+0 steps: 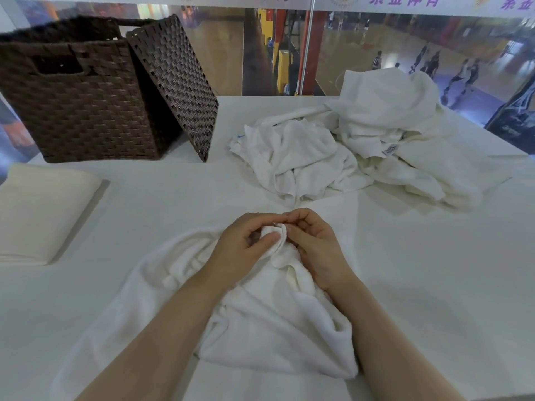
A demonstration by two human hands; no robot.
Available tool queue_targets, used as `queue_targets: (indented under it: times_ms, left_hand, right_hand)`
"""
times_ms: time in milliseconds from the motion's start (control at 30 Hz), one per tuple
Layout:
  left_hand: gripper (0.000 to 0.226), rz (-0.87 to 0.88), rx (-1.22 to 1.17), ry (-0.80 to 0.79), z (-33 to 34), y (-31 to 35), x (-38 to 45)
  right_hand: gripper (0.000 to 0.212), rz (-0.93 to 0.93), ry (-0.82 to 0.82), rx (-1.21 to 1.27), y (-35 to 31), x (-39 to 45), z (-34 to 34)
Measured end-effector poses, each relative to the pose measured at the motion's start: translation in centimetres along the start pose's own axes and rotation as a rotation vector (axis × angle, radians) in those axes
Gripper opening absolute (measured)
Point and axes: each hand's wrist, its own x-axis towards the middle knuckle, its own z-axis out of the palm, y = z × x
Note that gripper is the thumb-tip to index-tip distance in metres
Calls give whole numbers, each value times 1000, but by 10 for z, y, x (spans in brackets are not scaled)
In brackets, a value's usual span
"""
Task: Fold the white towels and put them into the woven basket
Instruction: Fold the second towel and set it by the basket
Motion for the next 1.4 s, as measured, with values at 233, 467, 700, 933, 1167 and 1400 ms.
queue_targets:
  times_ms: [233,467,700,933,1167,1400]
  left_hand:
    - [16,75,73,35,-2,-6,4]
    - [12,-50,-91,108,-3,-8,2]
    - [12,42,-95,182,-16,19,22]
    - [4,74,71,342,-56,47,57]
    - [7,145,173,462,-85,80,70]
    - [9,187,196,519,-116,112,75]
  right_hand:
    - [7,-14,49,-129,2,2,2]
    - [20,-217,95,-583,-8,-20,-2]
    - [30,-94,-364,-1080,-46,-44,0]
    - [37,-440,-310,-1028,-63,-59,20]
    - [32,-880,-575,-1306,-78,-69,56]
    - [49,-682,-475,-2233,-78,-36,50]
